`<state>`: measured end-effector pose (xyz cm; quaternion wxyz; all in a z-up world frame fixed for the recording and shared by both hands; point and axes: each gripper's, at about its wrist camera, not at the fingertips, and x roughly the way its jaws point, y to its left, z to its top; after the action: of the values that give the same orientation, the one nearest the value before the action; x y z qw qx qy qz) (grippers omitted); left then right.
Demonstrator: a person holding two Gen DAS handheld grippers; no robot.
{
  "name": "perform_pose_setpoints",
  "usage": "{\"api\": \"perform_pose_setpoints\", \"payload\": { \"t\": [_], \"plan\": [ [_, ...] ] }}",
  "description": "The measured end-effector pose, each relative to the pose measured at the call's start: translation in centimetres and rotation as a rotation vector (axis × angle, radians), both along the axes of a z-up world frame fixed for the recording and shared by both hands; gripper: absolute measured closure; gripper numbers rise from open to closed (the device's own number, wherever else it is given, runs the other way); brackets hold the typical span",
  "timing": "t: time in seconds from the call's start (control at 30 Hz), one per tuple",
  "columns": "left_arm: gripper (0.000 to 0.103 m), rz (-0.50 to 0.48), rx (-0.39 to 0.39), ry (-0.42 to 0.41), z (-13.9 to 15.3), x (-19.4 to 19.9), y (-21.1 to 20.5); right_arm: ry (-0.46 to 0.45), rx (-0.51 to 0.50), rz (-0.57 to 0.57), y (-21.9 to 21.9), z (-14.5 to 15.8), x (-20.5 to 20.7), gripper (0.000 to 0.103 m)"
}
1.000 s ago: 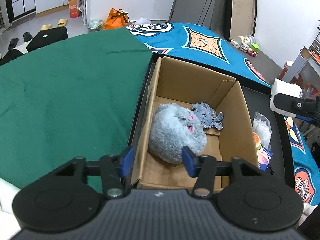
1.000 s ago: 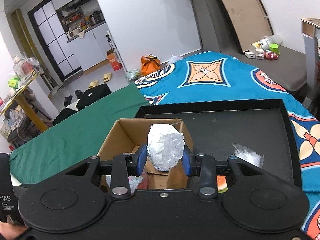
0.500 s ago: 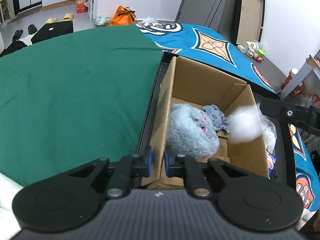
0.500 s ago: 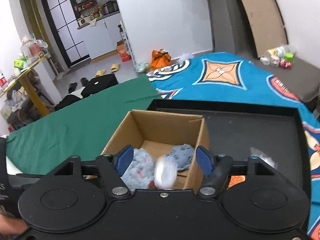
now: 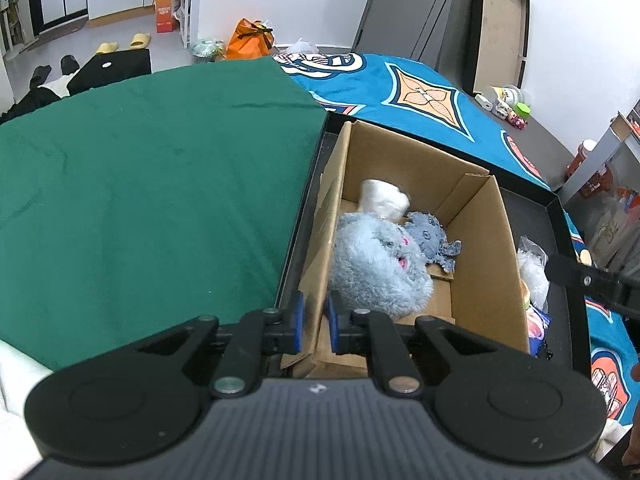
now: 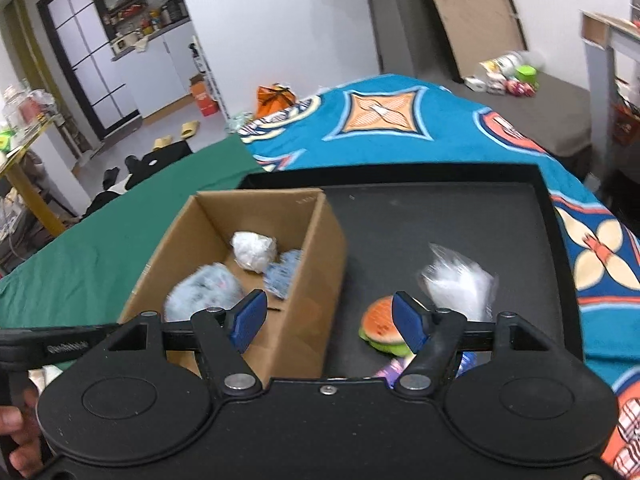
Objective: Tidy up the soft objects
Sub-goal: 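Lower the right gripper and grasp the blue-and-pink tissue package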
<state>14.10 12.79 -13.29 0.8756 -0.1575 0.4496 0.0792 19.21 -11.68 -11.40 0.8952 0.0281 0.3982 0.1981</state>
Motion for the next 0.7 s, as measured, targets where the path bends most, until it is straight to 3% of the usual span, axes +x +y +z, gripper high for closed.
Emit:
{"api": "perform_pose_setpoints", "payload": {
  "t": [0.47, 0.7],
  "plan": [
    [0.085, -0.016, 0.073, 0.043, 0.6, 0.6, -1.5, 0.118, 0.013, -0.082, -3.9, -4.0, 0.3, 0.033],
    [0.071, -0.018, 0.100, 0.066, 0.6, 1.0, -2.3, 0.182, 0.051, -0.137, -6.0, -6.3, 0.7, 0.033]
  ]
}}
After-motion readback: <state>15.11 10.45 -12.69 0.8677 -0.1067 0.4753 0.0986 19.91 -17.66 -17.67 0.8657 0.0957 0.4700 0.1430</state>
